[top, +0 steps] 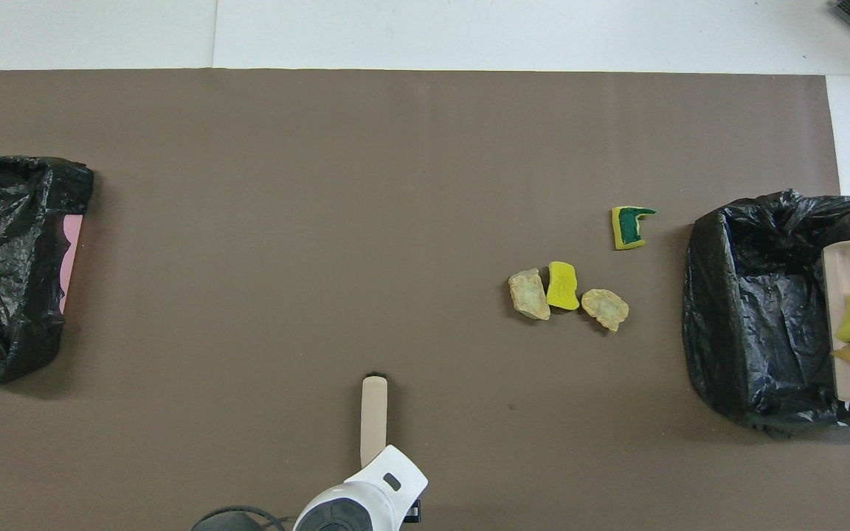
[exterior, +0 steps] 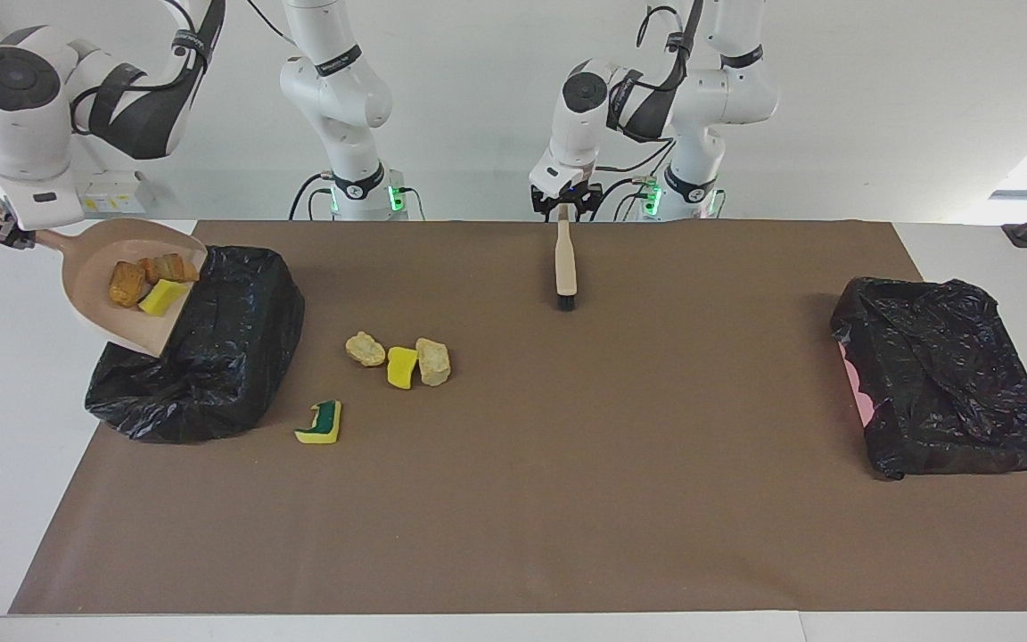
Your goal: Sweep and dump trash in bin
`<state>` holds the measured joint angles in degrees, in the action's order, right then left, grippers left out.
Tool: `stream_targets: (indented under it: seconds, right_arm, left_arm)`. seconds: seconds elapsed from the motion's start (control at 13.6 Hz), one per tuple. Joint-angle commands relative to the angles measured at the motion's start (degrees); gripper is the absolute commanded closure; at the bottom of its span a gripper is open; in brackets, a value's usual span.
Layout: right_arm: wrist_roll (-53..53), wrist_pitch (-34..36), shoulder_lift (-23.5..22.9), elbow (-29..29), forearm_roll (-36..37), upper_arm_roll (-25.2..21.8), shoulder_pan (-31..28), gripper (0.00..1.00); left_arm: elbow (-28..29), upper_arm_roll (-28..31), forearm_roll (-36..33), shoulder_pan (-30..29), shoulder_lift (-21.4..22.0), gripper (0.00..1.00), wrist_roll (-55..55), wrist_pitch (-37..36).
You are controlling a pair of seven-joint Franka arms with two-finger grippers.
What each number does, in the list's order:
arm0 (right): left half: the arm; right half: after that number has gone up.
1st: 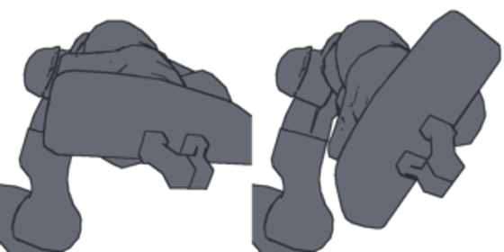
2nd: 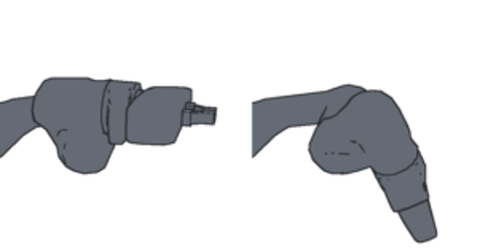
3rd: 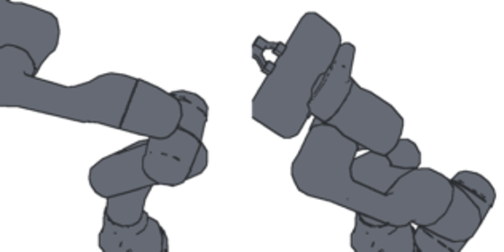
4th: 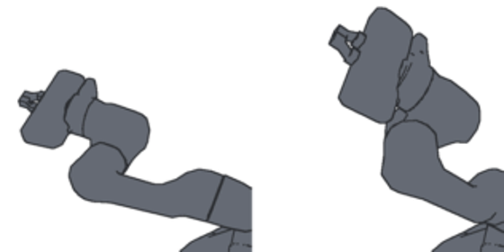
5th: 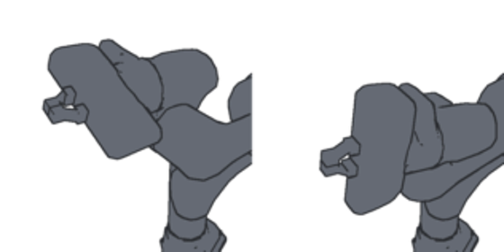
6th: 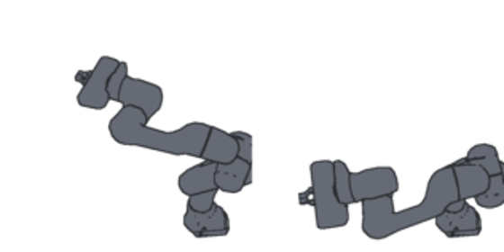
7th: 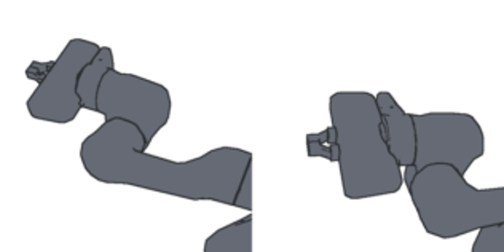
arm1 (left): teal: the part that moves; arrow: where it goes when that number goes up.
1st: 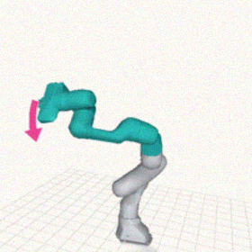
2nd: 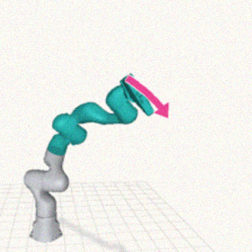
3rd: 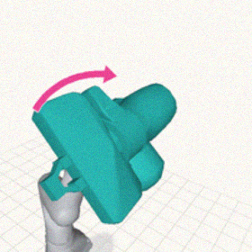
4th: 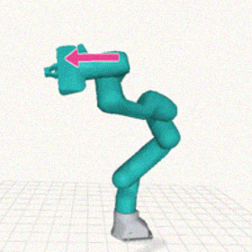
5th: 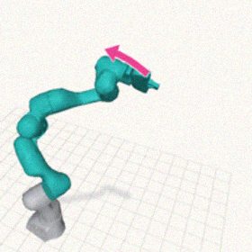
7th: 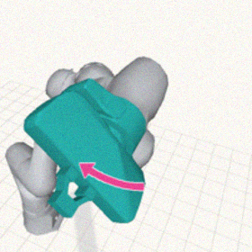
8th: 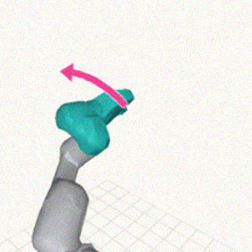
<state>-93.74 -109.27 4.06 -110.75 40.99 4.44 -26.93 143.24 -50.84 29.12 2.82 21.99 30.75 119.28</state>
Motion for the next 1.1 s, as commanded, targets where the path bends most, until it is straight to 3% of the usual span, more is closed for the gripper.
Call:
stream_targets:
  seconds: [0.0,0.15,0.29,0.59,1.03]
  right_arm:
    - [1.0,-2.08,5.77,-7.79,2.34,0.66,0.03,1.0]
    - [1.46,-2.26,6.92,-9.48,2.86,0.66,0.65,1.0]
    - [0.93,-3.39,6.93,-9.31,4.96,0.57,-0.31,1.0]
    - [-0.74,-4.63,7.45,-7.91,6.2,0.05,-1.9,1.0]
    - [0.83,-4.11,7.28,-5.27,3.93,1.01,1.69,1.0]
  left_arm:
    - [-7.07,4.75,-10.96,-1.07,-7.98,0.0,-1.3,0.16]
    - [-14.97,11.87,-19.06,0.16,-14.4,0.0,-1.48,-1.59]
    - [-22.71,17.33,-24.44,0.87,-17.93,0.0,-2.09,-3.7]
    - [-33.88,30.43,-25.87,4.3,-19.08,0.0,-11.2,-8.78]
    - [-47.94,38.96,-31.49,4.38,-18.91,0.0,-23.26,-22.22]
